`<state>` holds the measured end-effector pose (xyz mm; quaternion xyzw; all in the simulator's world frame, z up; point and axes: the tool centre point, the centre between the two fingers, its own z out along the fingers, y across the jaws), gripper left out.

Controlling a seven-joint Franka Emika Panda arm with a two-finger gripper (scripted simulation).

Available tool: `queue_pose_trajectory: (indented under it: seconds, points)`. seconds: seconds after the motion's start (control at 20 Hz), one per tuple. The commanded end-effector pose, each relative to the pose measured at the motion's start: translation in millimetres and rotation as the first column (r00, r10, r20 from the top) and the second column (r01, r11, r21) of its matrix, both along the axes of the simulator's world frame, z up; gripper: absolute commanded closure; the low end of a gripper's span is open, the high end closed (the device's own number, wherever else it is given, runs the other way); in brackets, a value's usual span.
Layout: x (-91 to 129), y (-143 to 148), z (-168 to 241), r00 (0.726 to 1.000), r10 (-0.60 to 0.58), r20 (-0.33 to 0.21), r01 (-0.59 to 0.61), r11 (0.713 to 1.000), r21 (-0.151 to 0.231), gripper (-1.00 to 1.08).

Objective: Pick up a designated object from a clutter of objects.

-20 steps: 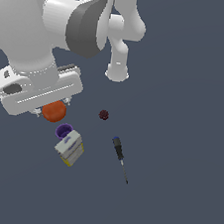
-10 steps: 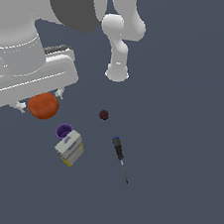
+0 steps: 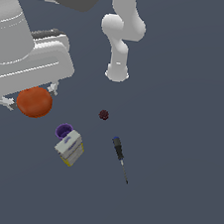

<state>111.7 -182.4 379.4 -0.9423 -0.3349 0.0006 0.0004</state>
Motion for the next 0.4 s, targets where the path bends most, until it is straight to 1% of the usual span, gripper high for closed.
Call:
queue_pose_trajectory:
  seconds: [0.0,0.35]
  points:
    - [3.2,0.0,5.8,1.000,0.000,0.001,0.000,1.000,0.000,1.08]
    - [6.3,-0.1,10.3,1.000,0.000,0.001,0.000,1.000,0.000,1.08]
